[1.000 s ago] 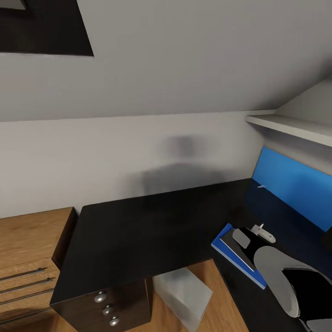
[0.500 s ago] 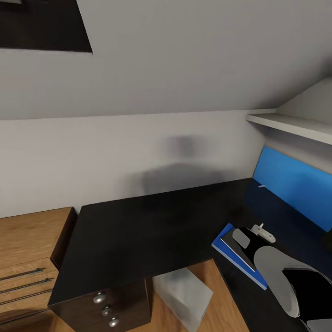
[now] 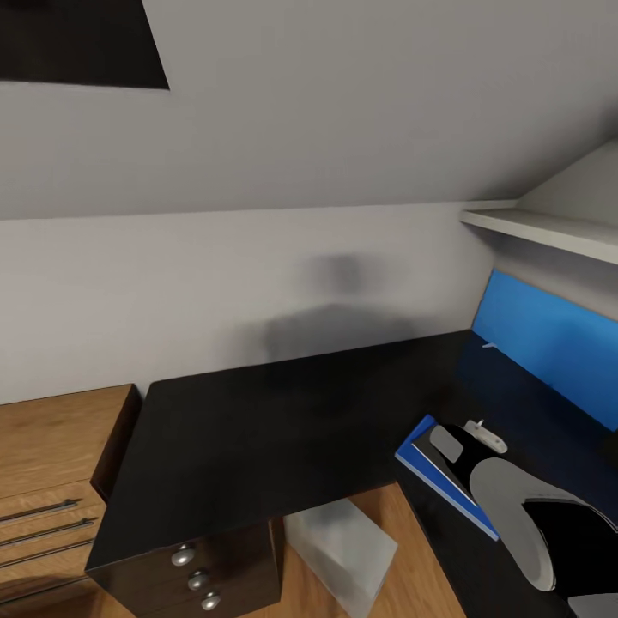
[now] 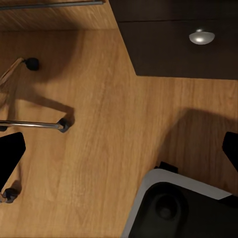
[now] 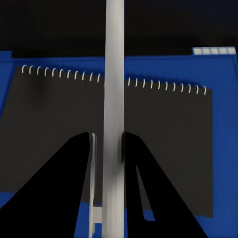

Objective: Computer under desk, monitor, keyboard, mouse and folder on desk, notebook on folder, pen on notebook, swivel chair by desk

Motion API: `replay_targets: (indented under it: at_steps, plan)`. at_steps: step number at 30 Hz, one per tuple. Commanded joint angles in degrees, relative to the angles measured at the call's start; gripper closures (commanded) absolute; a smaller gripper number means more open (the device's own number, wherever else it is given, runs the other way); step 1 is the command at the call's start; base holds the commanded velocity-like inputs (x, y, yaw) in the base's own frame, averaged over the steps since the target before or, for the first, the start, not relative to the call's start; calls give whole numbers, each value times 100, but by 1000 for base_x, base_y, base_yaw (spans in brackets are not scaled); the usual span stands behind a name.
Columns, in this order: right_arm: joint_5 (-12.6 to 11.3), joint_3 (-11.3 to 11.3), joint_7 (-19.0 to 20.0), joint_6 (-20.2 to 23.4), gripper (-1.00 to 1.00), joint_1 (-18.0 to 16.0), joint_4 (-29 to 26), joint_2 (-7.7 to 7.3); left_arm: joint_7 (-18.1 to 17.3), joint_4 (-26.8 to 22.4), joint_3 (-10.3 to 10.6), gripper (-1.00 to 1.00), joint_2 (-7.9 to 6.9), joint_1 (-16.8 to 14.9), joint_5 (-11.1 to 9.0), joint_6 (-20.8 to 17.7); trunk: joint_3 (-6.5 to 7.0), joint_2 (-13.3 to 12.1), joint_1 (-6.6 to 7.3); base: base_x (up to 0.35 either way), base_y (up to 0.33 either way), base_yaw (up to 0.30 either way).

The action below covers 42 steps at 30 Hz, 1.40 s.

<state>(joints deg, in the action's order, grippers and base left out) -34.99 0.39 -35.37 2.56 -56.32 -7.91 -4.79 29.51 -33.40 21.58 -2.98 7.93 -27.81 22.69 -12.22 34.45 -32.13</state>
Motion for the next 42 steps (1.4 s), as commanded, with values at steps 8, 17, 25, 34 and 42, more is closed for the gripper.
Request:
replay_targets:
  at_steps: [8, 17, 25, 34, 42]
  plan:
    - [-6, 9, -23, 59, 100, -2, -9, 4, 37, -12, 48, -100, -4, -2, -58, 25, -152, 331, -178, 0, 0, 0]
    - [-8, 11, -23, 68, 100, -2, -9, 4, 37, -10, 48, -100, -7, -2, -58, 25, -314, 692, -376, 0, 0, 0]
    - [-8, 14, -23, 69, 100, -2, -9, 4, 37, -9, 48, -100, -9, -2, -58, 25, -457, 1012, -552, 0, 0, 0]
    - [-8, 9, -23, 69, 100, -2, -9, 4, 37, -9, 48, -100, -9, -2, -58, 25, -619, 1373, -749, 0, 0, 0]
    - [-8, 7, -23, 65, 100, -2, -9, 9, 37, -9, 48, -100, -9, -2, -58, 25, -727, 1614, -881, 0, 0, 0]
